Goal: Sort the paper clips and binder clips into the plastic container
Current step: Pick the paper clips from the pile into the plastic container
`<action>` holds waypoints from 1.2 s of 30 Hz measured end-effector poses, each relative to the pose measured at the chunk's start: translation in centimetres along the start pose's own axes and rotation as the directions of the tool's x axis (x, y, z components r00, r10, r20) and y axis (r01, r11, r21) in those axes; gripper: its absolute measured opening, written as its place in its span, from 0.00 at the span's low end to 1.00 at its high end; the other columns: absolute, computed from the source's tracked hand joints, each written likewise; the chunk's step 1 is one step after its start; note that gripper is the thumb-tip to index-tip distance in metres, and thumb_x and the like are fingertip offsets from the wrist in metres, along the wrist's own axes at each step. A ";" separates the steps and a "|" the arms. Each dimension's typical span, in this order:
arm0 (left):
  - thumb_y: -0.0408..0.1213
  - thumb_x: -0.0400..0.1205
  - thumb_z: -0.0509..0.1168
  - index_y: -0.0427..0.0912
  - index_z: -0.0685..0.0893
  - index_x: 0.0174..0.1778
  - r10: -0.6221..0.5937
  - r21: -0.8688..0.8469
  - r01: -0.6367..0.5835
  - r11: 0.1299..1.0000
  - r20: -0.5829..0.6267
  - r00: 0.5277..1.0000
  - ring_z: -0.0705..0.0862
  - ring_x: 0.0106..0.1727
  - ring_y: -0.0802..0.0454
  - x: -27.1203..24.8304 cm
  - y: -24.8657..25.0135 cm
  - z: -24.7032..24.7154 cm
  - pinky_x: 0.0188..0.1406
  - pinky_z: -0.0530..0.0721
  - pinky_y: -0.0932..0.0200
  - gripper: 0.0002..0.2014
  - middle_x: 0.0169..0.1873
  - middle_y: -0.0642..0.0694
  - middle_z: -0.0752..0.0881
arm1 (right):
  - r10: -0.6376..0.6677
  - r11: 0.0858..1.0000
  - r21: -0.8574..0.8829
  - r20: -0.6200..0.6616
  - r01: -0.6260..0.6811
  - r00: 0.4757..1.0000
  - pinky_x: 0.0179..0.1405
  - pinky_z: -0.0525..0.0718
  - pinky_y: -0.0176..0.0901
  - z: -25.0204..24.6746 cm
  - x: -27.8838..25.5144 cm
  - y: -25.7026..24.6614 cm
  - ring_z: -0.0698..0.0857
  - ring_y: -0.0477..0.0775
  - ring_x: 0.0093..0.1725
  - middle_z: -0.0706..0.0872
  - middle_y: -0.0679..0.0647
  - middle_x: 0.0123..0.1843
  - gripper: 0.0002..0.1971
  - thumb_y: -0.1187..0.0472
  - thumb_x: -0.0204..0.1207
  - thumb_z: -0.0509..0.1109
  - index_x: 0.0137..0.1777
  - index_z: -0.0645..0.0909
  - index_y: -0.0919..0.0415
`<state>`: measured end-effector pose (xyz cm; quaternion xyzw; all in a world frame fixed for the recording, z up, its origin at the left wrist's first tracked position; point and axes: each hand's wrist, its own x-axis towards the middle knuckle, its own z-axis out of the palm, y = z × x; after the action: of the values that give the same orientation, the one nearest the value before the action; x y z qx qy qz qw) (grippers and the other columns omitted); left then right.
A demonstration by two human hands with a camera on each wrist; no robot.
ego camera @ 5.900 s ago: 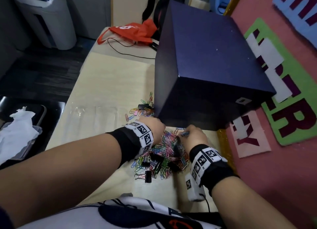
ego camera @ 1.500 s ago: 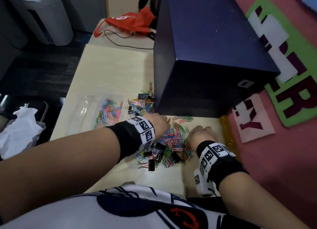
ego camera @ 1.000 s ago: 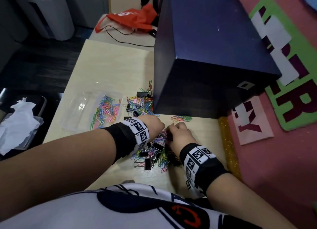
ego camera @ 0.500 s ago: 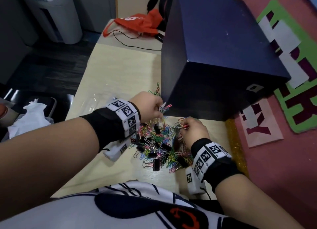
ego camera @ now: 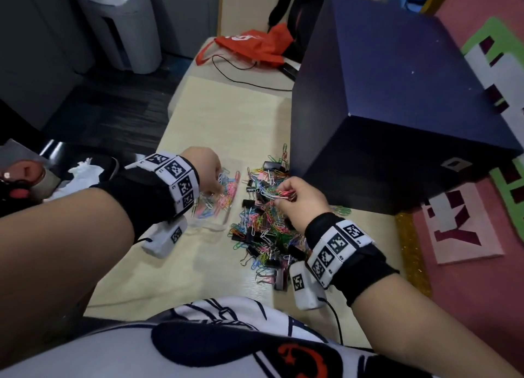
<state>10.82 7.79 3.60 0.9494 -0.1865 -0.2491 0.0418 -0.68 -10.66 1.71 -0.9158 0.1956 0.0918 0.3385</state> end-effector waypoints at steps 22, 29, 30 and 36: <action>0.36 0.80 0.65 0.44 0.89 0.51 0.072 -0.057 -0.075 0.996 -0.042 0.997 0.85 0.49 0.48 -0.2 -0.1 0.5 0.42 0.81 0.57 0.08 0.48 0.48 0.89 | 0.147 0.951 0.250 0.147 -0.180 0.978 0.49 0.88 0.48 -0.6 1.3 -2.4 0.85 0.53 0.48 0.85 0.54 0.50 0.07 0.65 0.83 0.61 0.53 0.79 0.55; 0.38 0.82 0.61 0.50 0.84 0.55 0.384 0.046 -0.384 0.922 0.010 0.923 0.83 0.50 0.50 -1.3 5.4 2.6 0.49 0.82 0.57 0.09 0.51 0.50 0.87 | 0.317 0.876 -0.418 0.122 -0.241 0.940 0.50 0.78 0.40 -3.1 -0.9 3.4 0.84 0.57 0.58 0.85 0.56 0.61 0.12 0.57 0.82 0.64 0.61 0.83 0.58; 0.38 0.82 0.60 0.49 0.84 0.56 0.438 0.074 -0.439 0.895 0.034 0.898 0.83 0.52 0.49 -1.5 6.3 3.2 0.51 0.81 0.56 0.10 0.53 0.49 0.86 | 0.354 0.848 -0.452 0.097 -0.275 0.930 0.52 0.78 0.41 -3.3 -1.1 4.1 0.83 0.59 0.59 0.85 0.57 0.62 0.14 0.56 0.82 0.64 0.62 0.82 0.60; 0.36 0.83 0.60 0.51 0.78 0.68 0.631 0.285 -0.620 0.731 0.064 0.773 0.76 0.65 0.43 -2.0 10.1 7.1 0.51 0.80 0.48 0.17 0.63 0.46 0.76 | 0.564 0.660 -0.628 0.053 -0.411 0.824 0.64 0.80 0.51 -4.3 -3.6 7.1 0.79 0.64 0.67 0.77 0.62 0.69 0.22 0.55 0.81 0.61 0.72 0.69 0.65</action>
<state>2.36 -0.74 0.10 0.8311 -0.5285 -0.1728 -0.0128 -6.71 -17.32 1.89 -0.8683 0.3538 0.3471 0.0196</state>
